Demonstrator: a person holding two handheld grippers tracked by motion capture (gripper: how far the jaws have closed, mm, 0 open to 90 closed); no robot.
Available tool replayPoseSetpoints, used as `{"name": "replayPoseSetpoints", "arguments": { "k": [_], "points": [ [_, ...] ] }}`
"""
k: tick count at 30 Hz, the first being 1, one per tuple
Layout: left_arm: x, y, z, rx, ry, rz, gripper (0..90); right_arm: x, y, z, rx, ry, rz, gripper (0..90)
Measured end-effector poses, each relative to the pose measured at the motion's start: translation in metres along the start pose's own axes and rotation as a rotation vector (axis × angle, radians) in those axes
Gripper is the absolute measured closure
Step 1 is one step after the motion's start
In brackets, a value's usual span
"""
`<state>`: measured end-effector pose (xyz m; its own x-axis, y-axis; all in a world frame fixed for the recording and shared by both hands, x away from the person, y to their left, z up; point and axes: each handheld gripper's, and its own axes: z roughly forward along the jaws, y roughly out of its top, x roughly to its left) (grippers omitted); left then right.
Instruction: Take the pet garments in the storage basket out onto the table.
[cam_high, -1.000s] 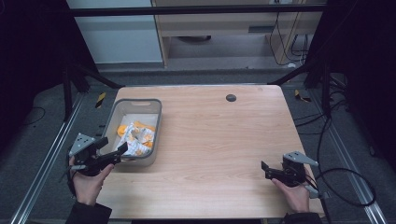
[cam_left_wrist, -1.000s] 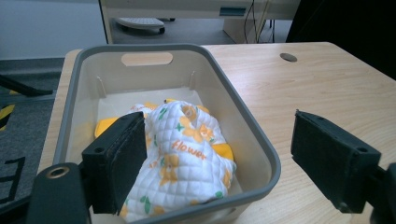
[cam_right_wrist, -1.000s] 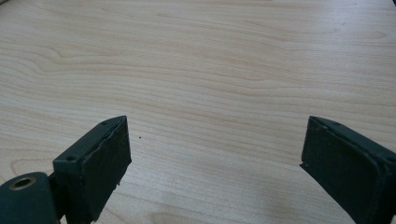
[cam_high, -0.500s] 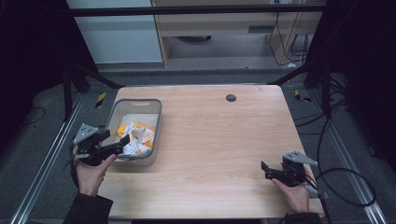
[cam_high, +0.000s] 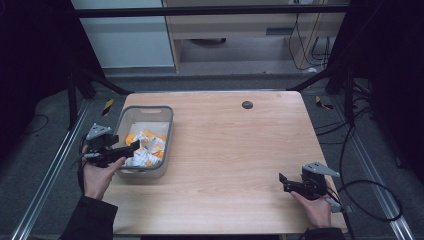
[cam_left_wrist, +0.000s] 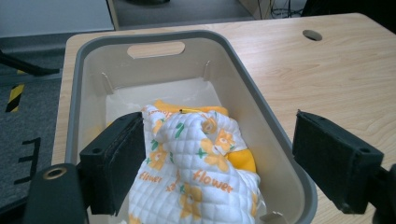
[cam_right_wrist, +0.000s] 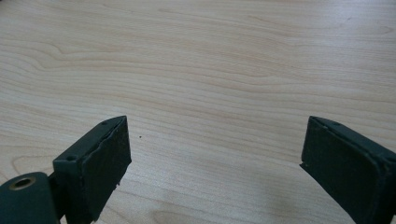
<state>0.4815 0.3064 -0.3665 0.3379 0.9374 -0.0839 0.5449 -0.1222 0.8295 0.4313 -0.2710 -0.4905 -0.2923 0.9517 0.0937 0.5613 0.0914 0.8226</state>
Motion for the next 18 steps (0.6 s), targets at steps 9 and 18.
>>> {"name": "replayPoseSetpoints", "arguments": {
  "k": [9,18],
  "points": [
    [0.002,0.006,0.010,0.059,-0.011,0.000,17.0,0.000,0.000,0.001,0.005,0.005,0.002,8.3],
    [0.003,0.010,0.023,0.138,-0.016,0.011,17.6,0.000,0.000,0.001,0.007,0.008,-0.002,8.5]
  ]
}}
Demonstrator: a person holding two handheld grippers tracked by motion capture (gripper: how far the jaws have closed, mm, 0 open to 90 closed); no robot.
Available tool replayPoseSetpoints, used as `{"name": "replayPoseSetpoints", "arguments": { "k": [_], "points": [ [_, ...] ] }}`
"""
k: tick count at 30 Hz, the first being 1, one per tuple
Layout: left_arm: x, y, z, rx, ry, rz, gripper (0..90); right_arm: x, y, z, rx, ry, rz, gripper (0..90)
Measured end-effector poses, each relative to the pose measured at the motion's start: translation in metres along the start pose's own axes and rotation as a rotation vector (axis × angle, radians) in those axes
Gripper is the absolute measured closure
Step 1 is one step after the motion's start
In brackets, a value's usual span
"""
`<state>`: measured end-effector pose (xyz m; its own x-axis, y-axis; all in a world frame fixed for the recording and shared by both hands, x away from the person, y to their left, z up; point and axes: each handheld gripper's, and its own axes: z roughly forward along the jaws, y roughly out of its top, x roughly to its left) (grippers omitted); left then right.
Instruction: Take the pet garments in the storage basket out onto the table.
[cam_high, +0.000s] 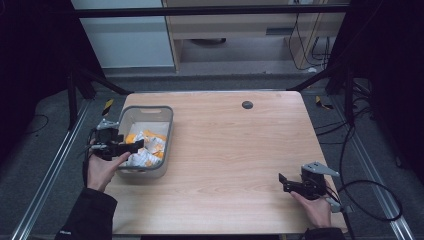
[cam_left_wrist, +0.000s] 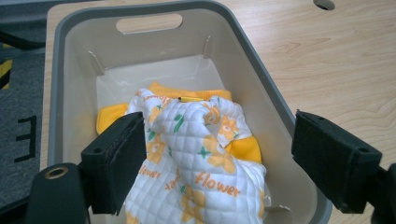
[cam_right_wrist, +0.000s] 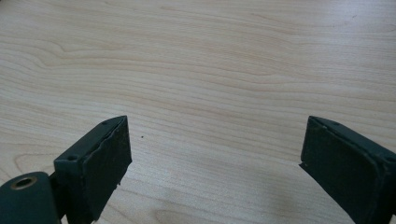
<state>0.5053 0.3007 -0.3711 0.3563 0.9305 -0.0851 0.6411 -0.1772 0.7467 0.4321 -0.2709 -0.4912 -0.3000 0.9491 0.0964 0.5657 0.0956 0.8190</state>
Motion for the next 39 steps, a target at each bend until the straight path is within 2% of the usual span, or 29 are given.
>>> {"name": "replayPoseSetpoints", "arguments": {
  "k": [13,20,30,39],
  "points": [
    [-0.001,0.006,0.014,0.084,0.014,0.018,19.0,0.000,0.000,0.001,0.002,0.003,-0.003,8.9],
    [0.002,0.007,0.020,0.123,0.025,0.009,24.1,0.000,0.000,0.001,0.006,0.008,-0.001,9.1],
    [0.002,0.006,0.031,0.187,0.033,0.007,24.9,0.000,0.000,0.002,0.009,0.008,-0.009,9.1],
    [0.000,0.005,0.039,0.229,0.024,0.002,26.5,0.000,0.000,0.002,0.015,0.015,-0.002,9.1]
  ]
}}
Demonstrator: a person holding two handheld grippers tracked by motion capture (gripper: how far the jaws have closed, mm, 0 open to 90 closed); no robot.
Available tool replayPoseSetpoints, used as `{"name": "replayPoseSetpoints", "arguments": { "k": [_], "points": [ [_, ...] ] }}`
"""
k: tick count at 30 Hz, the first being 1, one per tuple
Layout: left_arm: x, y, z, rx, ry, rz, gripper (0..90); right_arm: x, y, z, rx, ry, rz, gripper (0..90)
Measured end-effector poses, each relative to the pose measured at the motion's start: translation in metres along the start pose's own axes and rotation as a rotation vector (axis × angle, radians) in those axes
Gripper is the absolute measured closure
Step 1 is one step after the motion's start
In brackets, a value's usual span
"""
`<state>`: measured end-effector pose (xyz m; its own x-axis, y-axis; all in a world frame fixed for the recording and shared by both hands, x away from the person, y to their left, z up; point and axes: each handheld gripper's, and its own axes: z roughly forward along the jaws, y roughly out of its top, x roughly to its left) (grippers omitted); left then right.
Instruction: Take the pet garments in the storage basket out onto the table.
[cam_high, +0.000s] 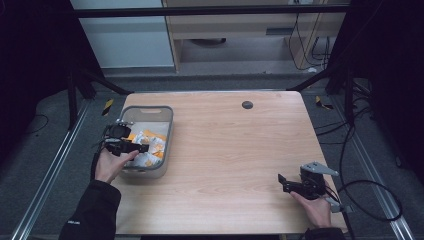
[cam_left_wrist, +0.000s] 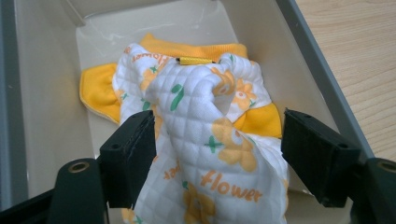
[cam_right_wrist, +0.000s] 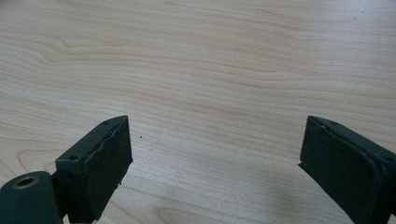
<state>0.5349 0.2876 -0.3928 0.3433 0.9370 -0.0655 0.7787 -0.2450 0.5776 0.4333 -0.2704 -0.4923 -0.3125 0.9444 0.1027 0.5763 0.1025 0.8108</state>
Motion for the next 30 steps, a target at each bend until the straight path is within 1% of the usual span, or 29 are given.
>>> {"name": "replayPoseSetpoints", "arguments": {
  "k": [2,6,10,13,14,16,19,20,23,24,25,26,27,29,30],
  "points": [
    [0.000,-0.001,0.003,0.015,-0.008,0.000,27.2,0.000,0.000,0.000,0.001,0.002,0.002,9.1],
    [0.000,-0.002,0.008,0.035,0.004,0.004,28.6,0.000,0.000,0.000,0.003,0.001,-0.002,9.1],
    [-0.001,-0.003,0.011,0.052,-0.002,0.009,32.3,0.000,0.000,0.000,0.004,0.000,-0.004,9.1],
    [0.000,-0.004,0.015,0.074,0.012,0.010,35.9,0.001,0.000,0.001,0.009,0.005,-0.003,9.0],
    [0.000,-0.004,0.015,0.074,0.012,0.010,37.6,0.000,-0.001,0.001,0.008,0.002,-0.010,8.9],
    [0.000,-0.005,0.017,0.085,0.003,-0.005,41.2,0.000,-0.001,0.002,0.009,0.000,-0.015,8.9],
    [0.000,-0.005,0.019,0.094,0.003,-0.006,47.2,0.001,-0.001,0.001,0.016,0.005,-0.005,8.8],
    [0.000,-0.005,0.019,0.100,0.003,-0.007,47.2,0.001,-0.001,0.001,0.016,0.005,-0.005,8.8],
    [0.000,-0.005,0.021,0.114,0.011,-0.003,56.2,0.001,-0.001,0.002,0.015,0.006,-0.009,8.7],
    [0.000,-0.005,0.021,0.120,0.013,-0.003,56.2,0.001,-0.001,0.002,0.015,0.006,-0.009,8.7],
    [0.001,-0.004,0.022,0.127,0.014,-0.014,60.5,0.001,-0.001,0.001,0.015,0.006,-0.009,8.7],
    [0.001,-0.004,0.022,0.127,0.014,-0.014,61.9,0.001,-0.001,0.001,0.015,0.006,-0.009,8.7],
    [0.002,-0.004,0.022,0.137,0.013,-0.025,64.1,0.001,-0.001,0.001,0.017,0.007,-0.007,8.6],
    [0.003,-0.004,0.022,0.140,0.012,-0.030,65.2,0.001,-0.001,0.001,0.017,0.007,-0.007,8.6],
    [0.004,-0.004,0.022,0.140,0.016,-0.027,68.3,0.001,-0.001,0.001,0.016,0.008,-0.006,8.6]
  ]
}}
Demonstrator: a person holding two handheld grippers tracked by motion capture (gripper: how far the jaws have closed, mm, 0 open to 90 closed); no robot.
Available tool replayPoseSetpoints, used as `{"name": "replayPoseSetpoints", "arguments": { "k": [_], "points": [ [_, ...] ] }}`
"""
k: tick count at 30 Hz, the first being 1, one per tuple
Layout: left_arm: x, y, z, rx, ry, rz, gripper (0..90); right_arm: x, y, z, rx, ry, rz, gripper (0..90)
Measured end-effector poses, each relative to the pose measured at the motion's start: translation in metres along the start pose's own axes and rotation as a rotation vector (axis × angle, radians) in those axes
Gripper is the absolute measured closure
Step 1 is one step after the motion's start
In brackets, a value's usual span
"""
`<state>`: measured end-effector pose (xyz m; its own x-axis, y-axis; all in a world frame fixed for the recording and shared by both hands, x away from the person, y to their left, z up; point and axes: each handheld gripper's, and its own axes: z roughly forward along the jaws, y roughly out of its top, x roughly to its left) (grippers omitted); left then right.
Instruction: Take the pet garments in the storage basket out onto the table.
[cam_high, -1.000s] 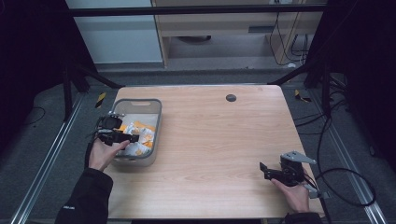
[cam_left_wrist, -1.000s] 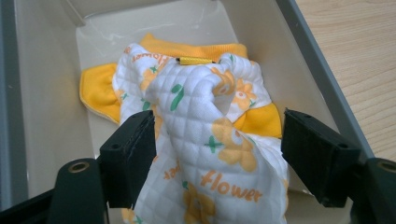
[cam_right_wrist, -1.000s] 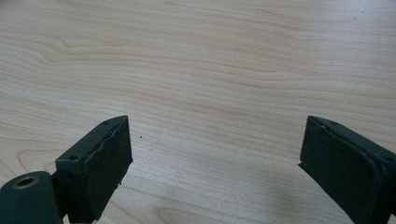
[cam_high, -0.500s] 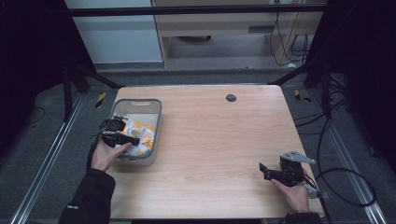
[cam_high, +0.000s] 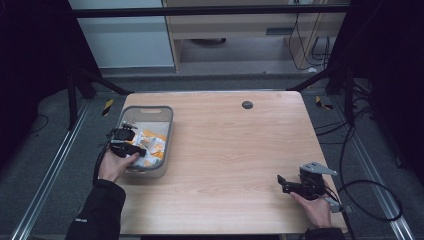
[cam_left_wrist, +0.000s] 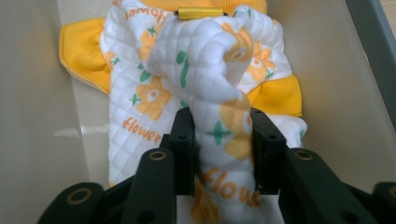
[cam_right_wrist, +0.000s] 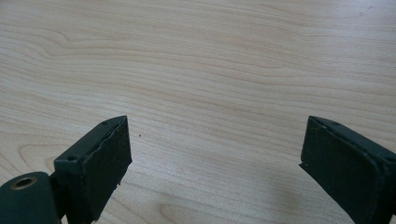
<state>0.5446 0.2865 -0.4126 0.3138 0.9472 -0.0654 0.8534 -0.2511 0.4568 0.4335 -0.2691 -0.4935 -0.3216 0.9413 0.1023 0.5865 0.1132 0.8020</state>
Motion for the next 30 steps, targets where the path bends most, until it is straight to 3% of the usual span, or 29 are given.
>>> {"name": "replayPoseSetpoints", "arguments": {
  "k": [18,30],
  "points": [
    [-0.002,0.007,-0.023,-0.029,0.008,0.025,72.3,0.000,0.000,0.000,-0.001,0.000,-0.004,8.5],
    [-0.005,0.017,-0.057,-0.100,-0.001,0.042,72.8,0.000,0.000,0.001,0.000,-0.003,-0.011,8.5]
  ]
}}
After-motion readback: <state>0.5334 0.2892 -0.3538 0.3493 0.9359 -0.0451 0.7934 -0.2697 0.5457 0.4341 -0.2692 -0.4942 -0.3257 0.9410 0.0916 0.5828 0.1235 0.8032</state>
